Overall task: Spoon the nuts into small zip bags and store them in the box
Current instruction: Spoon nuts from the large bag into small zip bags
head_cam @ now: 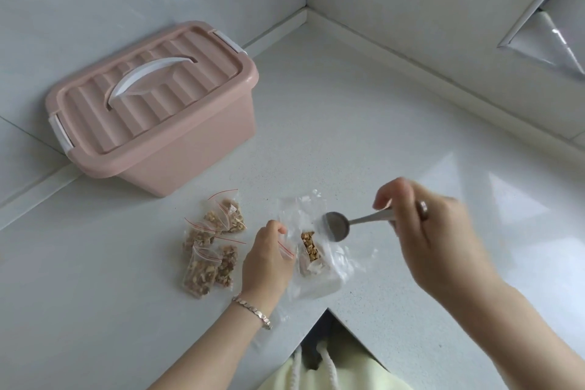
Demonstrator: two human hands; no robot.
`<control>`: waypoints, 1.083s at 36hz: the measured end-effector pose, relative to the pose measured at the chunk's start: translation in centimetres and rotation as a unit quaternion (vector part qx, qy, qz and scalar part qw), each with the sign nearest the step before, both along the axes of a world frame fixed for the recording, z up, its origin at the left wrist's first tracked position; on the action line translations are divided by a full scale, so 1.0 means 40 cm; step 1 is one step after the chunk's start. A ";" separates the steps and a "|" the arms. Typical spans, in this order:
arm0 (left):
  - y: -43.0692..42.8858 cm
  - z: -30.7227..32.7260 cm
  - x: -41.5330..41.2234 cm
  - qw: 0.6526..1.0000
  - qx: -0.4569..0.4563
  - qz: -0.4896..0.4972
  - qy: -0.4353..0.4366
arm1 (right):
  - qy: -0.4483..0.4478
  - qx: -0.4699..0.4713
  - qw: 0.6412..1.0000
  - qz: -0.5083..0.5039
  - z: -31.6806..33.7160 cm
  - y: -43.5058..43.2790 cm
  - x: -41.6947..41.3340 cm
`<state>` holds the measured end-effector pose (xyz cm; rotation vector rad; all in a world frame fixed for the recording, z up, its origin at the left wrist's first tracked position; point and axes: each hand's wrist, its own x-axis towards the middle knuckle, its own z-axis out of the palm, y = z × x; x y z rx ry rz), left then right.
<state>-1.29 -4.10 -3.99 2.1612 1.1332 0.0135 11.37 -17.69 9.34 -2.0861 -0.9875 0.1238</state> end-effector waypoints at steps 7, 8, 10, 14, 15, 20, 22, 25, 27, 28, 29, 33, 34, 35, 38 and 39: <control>-0.005 0.010 0.003 1.000 -0.018 -0.005 0.000 | -0.072 0.118 0.990 0.005 -0.014 -0.036 -0.049; -0.006 0.011 0.003 1.000 -0.021 -0.008 -0.003 | -0.084 0.152 0.985 0.007 -0.004 -0.039 -0.054; -0.007 0.010 0.002 0.999 -0.028 -0.010 -0.016 | -0.102 0.217 0.971 0.013 0.004 -0.044 -0.056; -0.003 0.008 0.000 0.998 -0.041 -0.004 -0.038 | -0.082 0.263 0.961 0.011 -0.018 -0.035 -0.051; -0.002 0.007 0.000 0.998 -0.045 -0.001 -0.040 | -0.068 0.260 0.963 0.012 -0.028 -0.031 -0.052; 0.003 0.002 0.000 0.998 -0.049 0.003 -0.043 | -0.032 0.187 0.982 0.021 -0.082 -0.013 -0.054; 0.006 -0.001 0.001 0.998 -0.049 0.010 -0.035 | -0.038 0.152 0.987 0.033 -0.100 -0.012 -0.055; 0.007 -0.010 -0.004 0.998 -0.048 0.004 -0.039 | -0.023 0.071 0.997 0.034 -0.133 -0.012 -0.050; 0.006 -0.013 -0.009 0.998 -0.054 -0.010 -0.042 | -0.011 0.027 0.999 0.017 -0.159 -0.013 -0.039; 0.006 -0.013 -0.011 0.998 -0.053 -0.016 -0.039 | -0.001 0.013 1.000 0.008 -0.170 -0.013 -0.032; 0.006 -0.013 -0.011 0.998 -0.051 -0.021 -0.034 | 0.015 0.003 1.000 0.000 -0.182 -0.013 -0.025; 0.006 -0.015 -0.008 0.998 -0.047 -0.042 -0.010 | 0.084 -0.044 0.995 -0.036 -0.218 -0.023 -0.005; 0.005 -0.017 -0.006 0.998 -0.046 -0.045 -0.007 | 0.091 -0.056 0.993 -0.042 -0.224 -0.025 -0.002; 0.005 -0.019 -0.005 0.998 -0.042 -0.047 -0.005 | 0.094 -0.069 0.992 -0.046 -0.230 -0.028 0.000; 0.009 -0.025 0.002 0.998 -0.026 -0.054 0.004 | 0.108 -0.092 0.988 -0.058 -0.254 -0.034 0.003; 0.011 -0.028 0.004 0.998 -0.023 -0.054 0.011 | 0.117 -0.096 0.987 -0.064 -0.264 -0.037 0.004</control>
